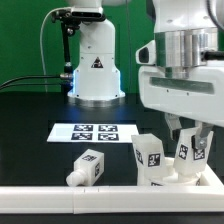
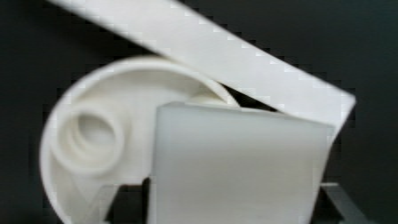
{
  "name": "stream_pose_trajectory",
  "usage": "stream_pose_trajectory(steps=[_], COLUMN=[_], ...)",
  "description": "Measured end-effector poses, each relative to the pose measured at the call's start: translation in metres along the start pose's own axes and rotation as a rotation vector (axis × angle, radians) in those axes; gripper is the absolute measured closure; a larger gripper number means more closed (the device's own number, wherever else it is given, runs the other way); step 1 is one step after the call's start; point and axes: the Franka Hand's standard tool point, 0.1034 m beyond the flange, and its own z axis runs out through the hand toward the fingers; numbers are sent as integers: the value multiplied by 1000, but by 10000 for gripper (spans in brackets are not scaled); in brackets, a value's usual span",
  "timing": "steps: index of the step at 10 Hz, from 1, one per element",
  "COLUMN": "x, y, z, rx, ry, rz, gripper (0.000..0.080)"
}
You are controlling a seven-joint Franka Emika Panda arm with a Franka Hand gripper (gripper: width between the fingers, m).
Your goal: Assemble stool
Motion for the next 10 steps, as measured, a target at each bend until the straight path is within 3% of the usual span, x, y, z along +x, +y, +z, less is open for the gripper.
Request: stream_pose_trajectory(steps=[1,5,7,10], x=[6,5,10,7], y=[-1,-1,-5,-7], z=[-1,-1,-2,-1], rx=[21,22,56,60], ry=[-22,-28,-47,-68], rz=[124,407,684,1019], gripper=[452,452,452,452])
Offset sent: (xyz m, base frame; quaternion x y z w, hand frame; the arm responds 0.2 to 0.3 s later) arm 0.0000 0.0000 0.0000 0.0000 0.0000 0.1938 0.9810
